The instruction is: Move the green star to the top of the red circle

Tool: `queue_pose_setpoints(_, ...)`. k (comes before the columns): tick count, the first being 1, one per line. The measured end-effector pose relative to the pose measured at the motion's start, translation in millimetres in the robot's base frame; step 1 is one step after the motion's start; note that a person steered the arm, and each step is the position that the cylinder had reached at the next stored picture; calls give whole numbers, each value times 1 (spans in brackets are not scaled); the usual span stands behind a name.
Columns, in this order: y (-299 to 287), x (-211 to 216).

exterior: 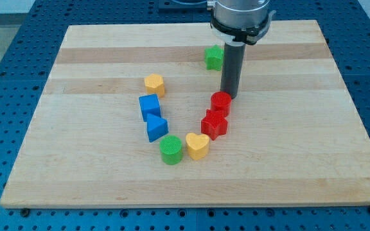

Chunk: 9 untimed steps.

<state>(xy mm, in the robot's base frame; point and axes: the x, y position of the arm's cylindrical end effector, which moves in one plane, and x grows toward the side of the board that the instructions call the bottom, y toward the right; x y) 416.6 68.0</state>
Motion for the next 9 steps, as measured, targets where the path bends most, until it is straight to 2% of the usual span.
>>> queue_pose_setpoints(1, 17, -19)
queue_pose_setpoints(3, 42, -115)
queue_pose_setpoints(4, 7, -166)
queue_pose_setpoints(5, -15, -182)
queue_pose_setpoints(6, -18, -186)
queue_pose_setpoints(7, -24, -161)
queue_pose_setpoints(9, -24, -141)
